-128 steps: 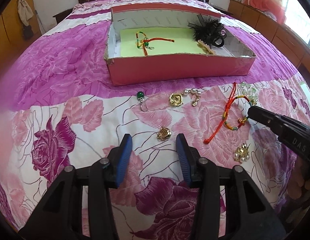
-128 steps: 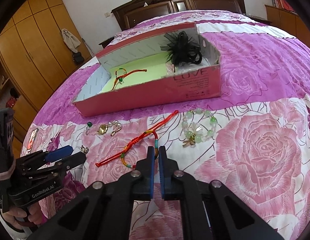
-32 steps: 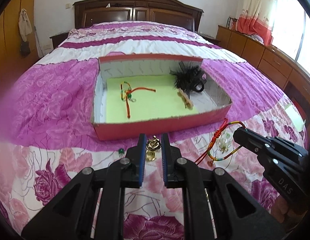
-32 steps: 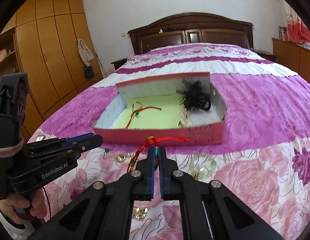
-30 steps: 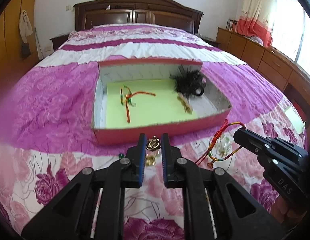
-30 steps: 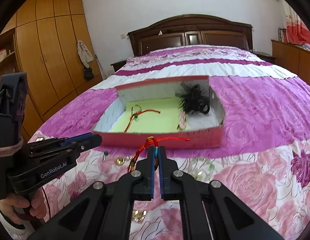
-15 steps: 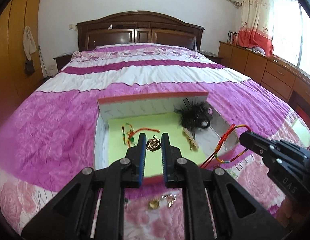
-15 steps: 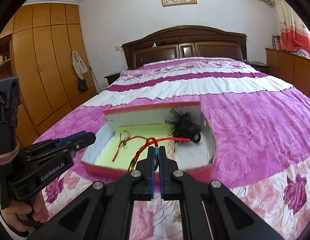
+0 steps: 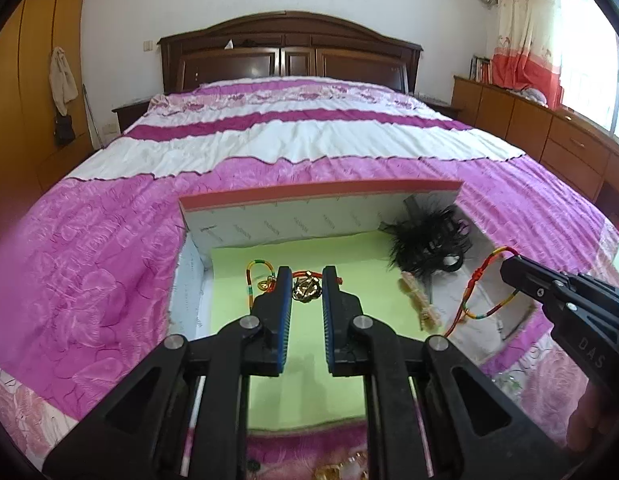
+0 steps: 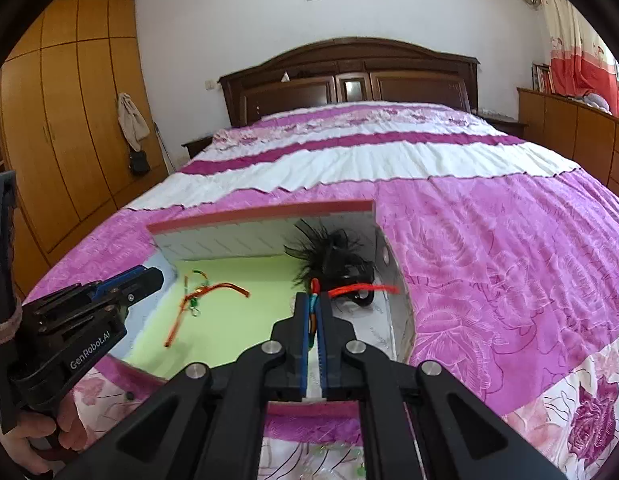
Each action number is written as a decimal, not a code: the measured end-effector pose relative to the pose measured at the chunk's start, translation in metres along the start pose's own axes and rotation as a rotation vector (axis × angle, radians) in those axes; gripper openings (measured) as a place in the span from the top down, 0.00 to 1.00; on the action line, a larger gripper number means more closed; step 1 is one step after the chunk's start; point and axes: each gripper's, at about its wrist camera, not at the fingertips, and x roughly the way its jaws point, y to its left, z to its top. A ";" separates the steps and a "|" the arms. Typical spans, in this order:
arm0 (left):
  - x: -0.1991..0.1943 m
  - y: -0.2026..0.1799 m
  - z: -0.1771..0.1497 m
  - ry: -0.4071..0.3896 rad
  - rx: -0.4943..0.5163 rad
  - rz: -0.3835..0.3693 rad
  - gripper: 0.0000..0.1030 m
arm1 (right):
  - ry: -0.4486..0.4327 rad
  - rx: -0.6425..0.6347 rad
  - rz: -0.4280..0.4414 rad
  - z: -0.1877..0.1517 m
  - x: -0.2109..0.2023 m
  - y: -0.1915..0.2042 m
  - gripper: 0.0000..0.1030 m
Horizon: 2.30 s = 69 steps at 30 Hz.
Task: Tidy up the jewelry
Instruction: 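Carry the red-cord bracelet with the right tool while the left tool carries the gold rose charm into the box, then open both tools inside the box to release the bracelet and charm, then withdraw both tools from the box over the remaining jewelry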
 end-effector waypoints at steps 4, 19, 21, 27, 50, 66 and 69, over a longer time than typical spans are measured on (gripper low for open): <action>0.019 0.003 -0.004 0.042 -0.006 0.007 0.94 | 0.033 0.007 -0.012 -0.004 0.016 -0.005 0.95; 0.040 0.002 -0.019 0.163 0.000 0.025 0.79 | 0.105 0.033 0.010 -0.012 0.032 -0.006 0.69; 0.033 0.001 -0.018 0.150 0.002 0.023 0.73 | 0.106 0.037 0.013 -0.012 0.029 -0.005 0.69; 0.012 0.002 -0.013 0.140 0.000 0.013 0.69 | 0.084 0.034 0.030 -0.008 0.011 0.001 0.64; -0.063 0.007 -0.030 0.192 -0.033 -0.024 0.68 | 0.034 0.093 0.082 -0.018 -0.077 0.000 0.62; -0.048 0.007 -0.064 0.314 -0.016 -0.022 0.68 | 0.154 0.087 0.050 -0.069 -0.077 -0.012 0.61; -0.042 0.005 -0.069 0.336 -0.011 -0.022 0.68 | 0.175 0.088 0.050 -0.075 -0.074 -0.014 0.61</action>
